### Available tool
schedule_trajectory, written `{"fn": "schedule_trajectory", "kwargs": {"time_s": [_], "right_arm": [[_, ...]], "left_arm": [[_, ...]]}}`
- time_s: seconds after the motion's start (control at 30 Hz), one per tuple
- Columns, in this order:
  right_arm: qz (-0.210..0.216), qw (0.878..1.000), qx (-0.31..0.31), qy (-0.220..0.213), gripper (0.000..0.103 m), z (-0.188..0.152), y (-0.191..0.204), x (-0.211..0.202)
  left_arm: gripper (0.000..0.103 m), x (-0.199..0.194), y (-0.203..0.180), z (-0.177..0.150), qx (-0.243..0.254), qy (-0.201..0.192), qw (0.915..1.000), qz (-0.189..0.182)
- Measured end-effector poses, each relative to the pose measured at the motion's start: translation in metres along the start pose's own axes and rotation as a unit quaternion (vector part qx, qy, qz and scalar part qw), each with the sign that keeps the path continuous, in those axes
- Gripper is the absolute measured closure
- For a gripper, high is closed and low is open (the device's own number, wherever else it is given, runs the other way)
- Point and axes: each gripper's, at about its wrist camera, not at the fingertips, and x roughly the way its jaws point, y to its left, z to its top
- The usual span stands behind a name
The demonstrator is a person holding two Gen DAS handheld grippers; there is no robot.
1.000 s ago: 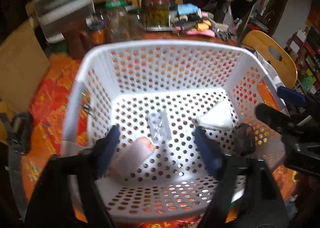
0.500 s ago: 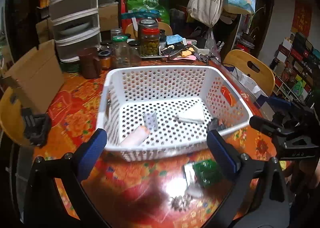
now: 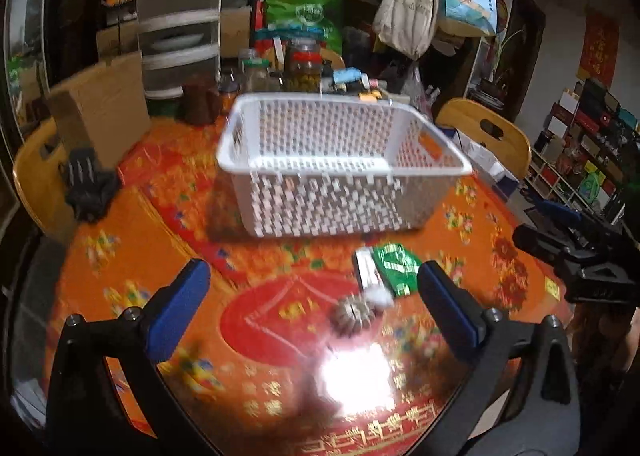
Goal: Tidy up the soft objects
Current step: 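Withdraw both tools from the basket toward the green packet and ribbed ball, then grasp the white ribbed ball with the left tool while the right tool grasps the green packet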
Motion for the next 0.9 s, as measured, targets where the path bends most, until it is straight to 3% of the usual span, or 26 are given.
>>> {"fn": "schedule_trajectory", "kwargs": {"time_s": [0.23, 0.43, 0.9], "right_arm": [[0.015, 0.999, 0.016, 0.043, 0.000, -0.051, 0.001, 0.027], [0.014, 0.997, 0.018, 0.079, 0.010, -0.080, 0.002, 0.055], [0.020, 0.994, 0.021, 0.102, 0.020, -0.074, 0.001, 0.100]], "left_arm": [[0.001, 0.059, -0.008, -0.050, 0.015, 0.053, 0.9985, 0.003], [0.001, 0.087, -0.013, -0.062, 0.020, 0.065, 0.9977, 0.004], [0.004, 0.120, -0.022, -0.057, 0.032, 0.080, 0.9962, 0.006]]}}
